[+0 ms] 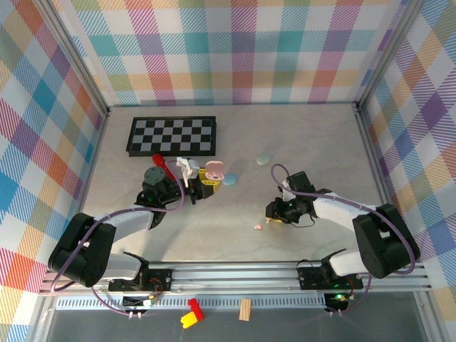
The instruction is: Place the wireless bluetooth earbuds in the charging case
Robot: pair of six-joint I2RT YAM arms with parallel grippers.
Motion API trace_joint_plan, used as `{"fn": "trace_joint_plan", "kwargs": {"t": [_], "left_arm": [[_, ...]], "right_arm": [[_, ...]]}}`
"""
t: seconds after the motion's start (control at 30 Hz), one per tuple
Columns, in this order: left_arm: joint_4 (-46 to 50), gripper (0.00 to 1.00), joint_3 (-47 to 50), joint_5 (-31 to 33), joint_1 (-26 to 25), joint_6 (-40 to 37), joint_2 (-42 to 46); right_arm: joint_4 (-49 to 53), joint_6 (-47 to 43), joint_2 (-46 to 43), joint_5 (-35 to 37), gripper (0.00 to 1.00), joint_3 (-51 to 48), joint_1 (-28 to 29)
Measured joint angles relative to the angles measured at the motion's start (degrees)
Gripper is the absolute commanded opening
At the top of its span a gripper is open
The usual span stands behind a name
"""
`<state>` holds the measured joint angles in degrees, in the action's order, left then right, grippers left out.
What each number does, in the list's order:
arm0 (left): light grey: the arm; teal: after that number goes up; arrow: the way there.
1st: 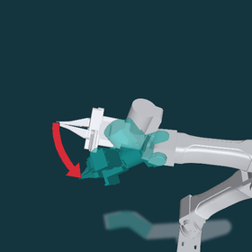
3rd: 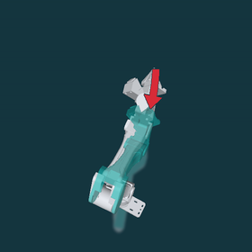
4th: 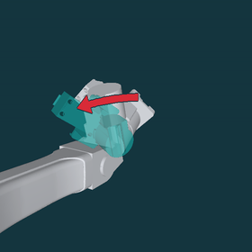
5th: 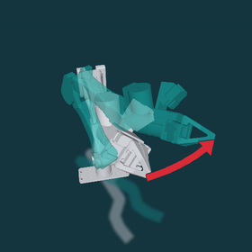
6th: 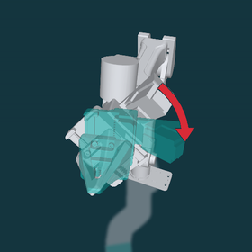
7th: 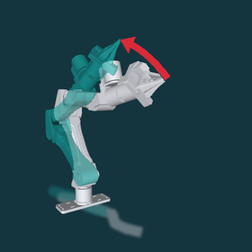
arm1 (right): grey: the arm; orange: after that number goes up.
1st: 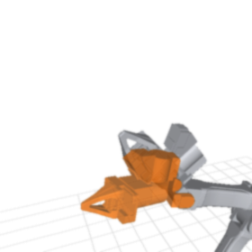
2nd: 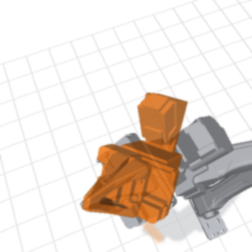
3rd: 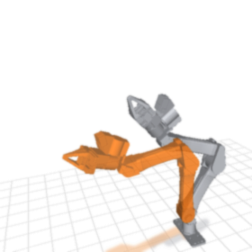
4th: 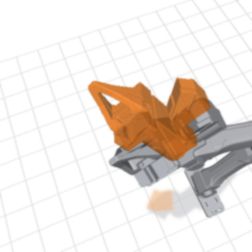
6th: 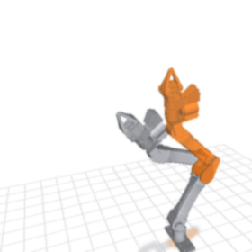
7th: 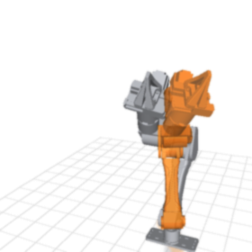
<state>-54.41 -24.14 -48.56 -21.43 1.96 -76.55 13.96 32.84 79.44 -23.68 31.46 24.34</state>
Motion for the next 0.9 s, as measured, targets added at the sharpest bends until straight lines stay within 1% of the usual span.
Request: {"fn": "trace_joint_plan", "kwargs": {"t": [0.37, 0.67, 0.77, 0.9], "left_arm": [[-0.02, 0.35, 0.0, 0.0, 0.0, 0.02, 0.0], [-0.44, 0.35, 0.02, 0.0, 0.0, 0.02, 0.0], [-0.46, 0.35, 0.13, 0.02, 0.0, 0.0, 0.0], [-0.7, 0.35, 0.35, 0.02, 0.0, -0.02, 0.0]], "right_arm": [[-1.29, -0.02, 2.16, -1.75, 0.27, -0.39, -0.02], [-1.57, -0.02, 2.84, -2.12, 0.21, -0.37, -0.33], [-1.09, -0.15, 2.1, -0.92, 0.2, -0.33, 0.02], [1.79, -0.72, -0.55, 2.97, 0.2, 0.07, 1.14]]}}
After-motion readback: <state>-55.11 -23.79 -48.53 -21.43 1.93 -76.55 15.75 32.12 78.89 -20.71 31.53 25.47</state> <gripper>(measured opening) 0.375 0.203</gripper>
